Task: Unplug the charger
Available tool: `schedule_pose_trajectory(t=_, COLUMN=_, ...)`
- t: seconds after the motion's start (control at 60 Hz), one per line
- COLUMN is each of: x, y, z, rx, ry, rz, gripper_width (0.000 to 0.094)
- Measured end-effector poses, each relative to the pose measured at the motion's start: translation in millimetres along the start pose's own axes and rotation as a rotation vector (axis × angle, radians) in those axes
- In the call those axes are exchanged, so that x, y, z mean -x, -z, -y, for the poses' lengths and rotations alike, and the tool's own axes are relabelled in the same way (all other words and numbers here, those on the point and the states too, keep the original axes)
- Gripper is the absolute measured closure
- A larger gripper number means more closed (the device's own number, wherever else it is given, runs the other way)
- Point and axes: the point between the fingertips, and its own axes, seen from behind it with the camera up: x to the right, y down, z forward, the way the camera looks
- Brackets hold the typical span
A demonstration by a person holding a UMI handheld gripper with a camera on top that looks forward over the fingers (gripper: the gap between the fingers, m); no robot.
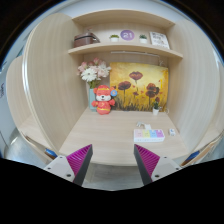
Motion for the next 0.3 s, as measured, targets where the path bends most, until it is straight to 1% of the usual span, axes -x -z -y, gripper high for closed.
schedule_pose_trajectory(t=0.3, x=8, y=15, z=-6, rx=0.008, ry=0.002, rz=0.004, gripper_width=0.0105)
